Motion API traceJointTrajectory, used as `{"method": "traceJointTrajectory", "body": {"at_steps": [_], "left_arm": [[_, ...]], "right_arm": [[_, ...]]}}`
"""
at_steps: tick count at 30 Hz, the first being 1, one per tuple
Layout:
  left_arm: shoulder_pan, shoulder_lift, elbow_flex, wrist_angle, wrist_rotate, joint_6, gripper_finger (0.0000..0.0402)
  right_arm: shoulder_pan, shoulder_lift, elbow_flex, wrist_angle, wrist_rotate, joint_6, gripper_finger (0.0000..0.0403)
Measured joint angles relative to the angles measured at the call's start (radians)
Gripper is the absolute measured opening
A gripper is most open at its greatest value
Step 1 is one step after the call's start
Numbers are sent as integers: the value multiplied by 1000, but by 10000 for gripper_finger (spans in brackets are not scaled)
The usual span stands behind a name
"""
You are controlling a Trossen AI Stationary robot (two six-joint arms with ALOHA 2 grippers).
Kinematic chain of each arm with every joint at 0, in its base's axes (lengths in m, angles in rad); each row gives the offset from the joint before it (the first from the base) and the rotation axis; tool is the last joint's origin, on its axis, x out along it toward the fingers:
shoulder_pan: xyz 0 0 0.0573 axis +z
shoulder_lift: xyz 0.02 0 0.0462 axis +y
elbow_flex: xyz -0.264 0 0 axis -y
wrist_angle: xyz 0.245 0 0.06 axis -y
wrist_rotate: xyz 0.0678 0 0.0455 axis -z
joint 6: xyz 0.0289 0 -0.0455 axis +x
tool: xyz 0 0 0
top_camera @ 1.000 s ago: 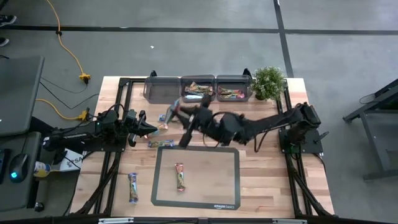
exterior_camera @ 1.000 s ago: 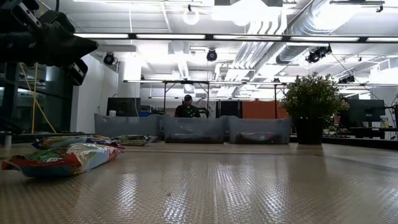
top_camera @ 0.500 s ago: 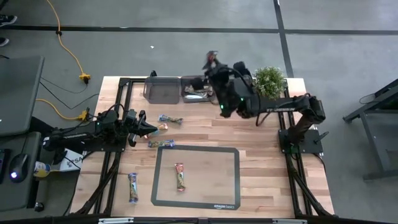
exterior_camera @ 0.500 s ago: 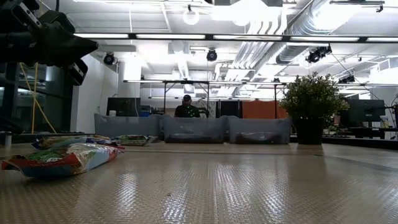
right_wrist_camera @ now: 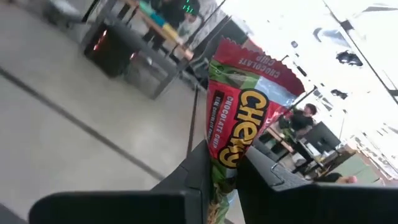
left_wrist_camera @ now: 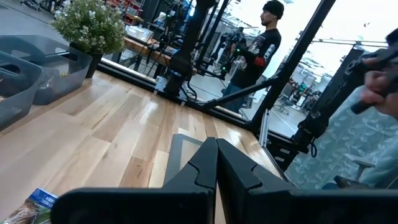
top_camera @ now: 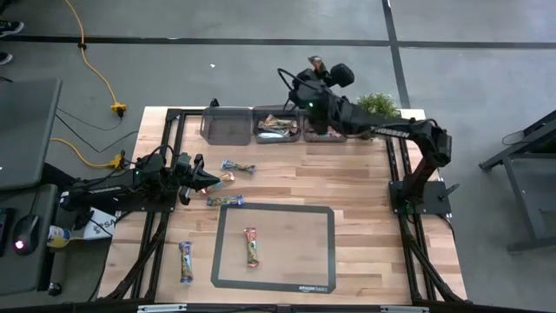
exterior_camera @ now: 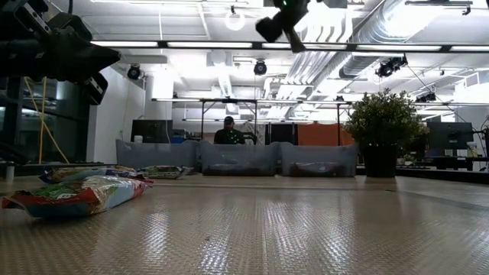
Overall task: Pick and place Granola Bars by type
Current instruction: Put the red granola bar into the right black bin
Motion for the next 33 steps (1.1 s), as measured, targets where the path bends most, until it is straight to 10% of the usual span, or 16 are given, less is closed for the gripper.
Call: {"method": "traceJointTrajectory", "body": {"at_steps": [12,20,33], "left_arm": [[0,0,0,0,0,0,1],[0,0,0,0,1,0,1],[0,0,0,0,3,0,1]], "right_arm": [[-246,0,-32,-649,-511,511,43],[-347,0,-163,-700,-944,324,41],[-363,24,-298,-576,-1074,15,38]]}}
